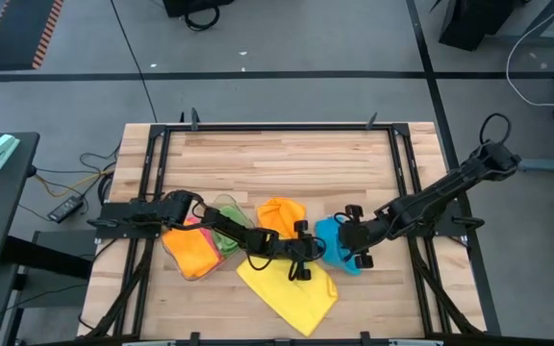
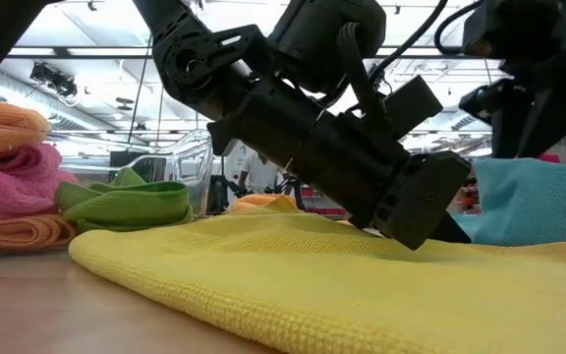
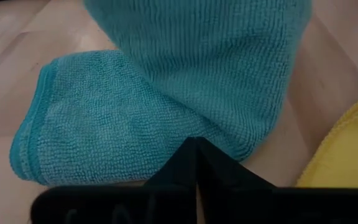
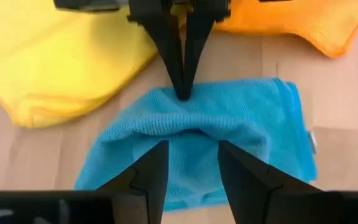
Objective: Fold microfiber towels
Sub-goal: Fold the blue microfiber cloth
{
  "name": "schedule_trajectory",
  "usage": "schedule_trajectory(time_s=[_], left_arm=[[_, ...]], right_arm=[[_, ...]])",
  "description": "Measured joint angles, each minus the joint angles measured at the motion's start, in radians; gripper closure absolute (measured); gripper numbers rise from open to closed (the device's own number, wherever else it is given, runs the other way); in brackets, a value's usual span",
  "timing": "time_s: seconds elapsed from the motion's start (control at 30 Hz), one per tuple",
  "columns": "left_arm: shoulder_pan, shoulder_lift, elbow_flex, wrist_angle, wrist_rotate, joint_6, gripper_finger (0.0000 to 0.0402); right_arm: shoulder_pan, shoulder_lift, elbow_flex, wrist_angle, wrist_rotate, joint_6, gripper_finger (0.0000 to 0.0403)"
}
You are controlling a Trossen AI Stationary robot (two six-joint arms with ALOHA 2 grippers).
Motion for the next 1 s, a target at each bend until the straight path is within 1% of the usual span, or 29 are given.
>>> schedule_trajectory(time_s=[0.07, 0.17, 0.23, 0.37, 0.5, 0.67, 0.77, 0.93, 1.0], left_arm=[[0.000, 0.000, 0.000, -0.003, 0.000, 0.000, 0.0392], [0.000, -0.001, 0.000, -0.006, 0.000, 0.000, 0.0386], [0.000, -0.001, 0.000, -0.009, -0.001, 0.000, 0.0380], [0.001, -0.001, 0.000, -0.009, -0.001, 0.000, 0.0376], [0.001, -0.001, 0.000, -0.009, -0.001, 0.001, 0.0386], [0.001, -0.001, 0.000, -0.009, -0.001, 0.025, 0.0393], [0.001, -0.001, 0.001, -0.009, -0.001, 0.021, 0.0385], [0.000, -0.010, 0.000, -0.010, 0.000, 0.023, 0.0371], [-0.004, -0.020, 0.000, -0.004, -0.001, 0.040, 0.0372]], right_arm=[[0.008, 0.000, 0.028, -0.050, 0.000, -0.021, 0.0256], [0.045, -0.001, 0.041, -0.048, -0.004, -0.098, 0.0256], [0.084, 0.003, 0.041, -0.050, -0.008, -0.116, 0.0256], [0.130, 0.005, 0.041, -0.093, -0.010, 0.034, 0.0256], [0.171, 0.005, 0.041, -0.233, 0.028, 0.172, 0.0256], [0.228, 0.000, 0.049, -0.321, 0.070, 0.253, 0.0256], [0.255, 0.006, 0.025, -0.311, 0.142, 0.291, 0.0256], [0.257, 0.056, -0.023, -0.154, 0.162, 0.299, 0.0256], [0.265, 0.072, -0.034, -0.126, 0.163, 0.308, 0.0256]])
